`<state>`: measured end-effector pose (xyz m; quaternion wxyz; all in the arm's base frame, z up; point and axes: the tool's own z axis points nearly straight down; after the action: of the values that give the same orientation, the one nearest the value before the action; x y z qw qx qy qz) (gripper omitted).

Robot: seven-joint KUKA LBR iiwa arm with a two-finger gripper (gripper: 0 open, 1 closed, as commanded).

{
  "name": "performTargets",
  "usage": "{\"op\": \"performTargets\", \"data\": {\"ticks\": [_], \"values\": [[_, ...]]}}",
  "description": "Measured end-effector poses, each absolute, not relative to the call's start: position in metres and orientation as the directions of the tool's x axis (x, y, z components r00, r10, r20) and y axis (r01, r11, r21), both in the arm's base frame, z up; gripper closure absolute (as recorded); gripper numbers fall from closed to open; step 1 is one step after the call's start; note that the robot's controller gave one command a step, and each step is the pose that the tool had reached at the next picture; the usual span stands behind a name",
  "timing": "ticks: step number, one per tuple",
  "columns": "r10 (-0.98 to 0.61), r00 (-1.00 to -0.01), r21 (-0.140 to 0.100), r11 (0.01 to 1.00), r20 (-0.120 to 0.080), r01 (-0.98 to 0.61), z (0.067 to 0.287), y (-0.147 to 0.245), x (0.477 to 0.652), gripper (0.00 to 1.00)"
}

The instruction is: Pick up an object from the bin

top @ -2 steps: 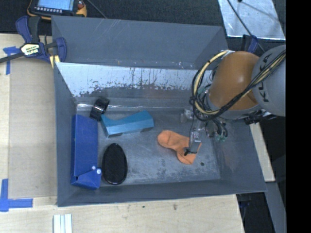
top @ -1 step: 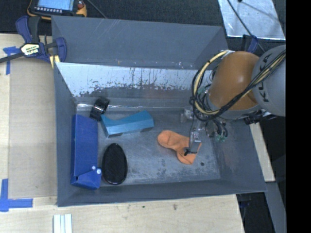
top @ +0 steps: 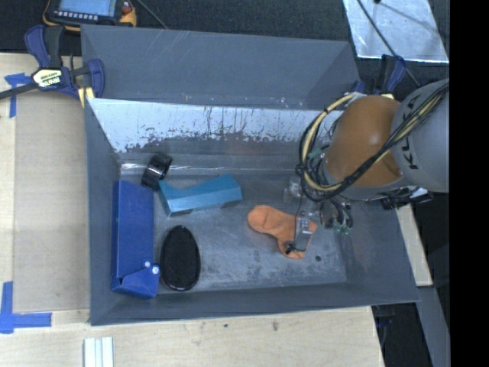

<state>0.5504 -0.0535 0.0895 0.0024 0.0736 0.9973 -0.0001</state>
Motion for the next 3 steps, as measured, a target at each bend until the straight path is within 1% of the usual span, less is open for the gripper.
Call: {"op": "performTargets", "data": {"ticks": [1, 2, 3], "values": [[0.212, -0.977, 0.000, 0.977, -0.004, 0.212, 0.077, -0.038, 0.555, 1.00], [0.211, -0.977, 0.000, 0.977, -0.004, 0.211, 0.077, -0.038, 0.555, 1.00], [0.211, -0.978, -0.001, 0.978, 0.005, 0.211, 0.122, -0.036, 0.530, 1.00]]}}
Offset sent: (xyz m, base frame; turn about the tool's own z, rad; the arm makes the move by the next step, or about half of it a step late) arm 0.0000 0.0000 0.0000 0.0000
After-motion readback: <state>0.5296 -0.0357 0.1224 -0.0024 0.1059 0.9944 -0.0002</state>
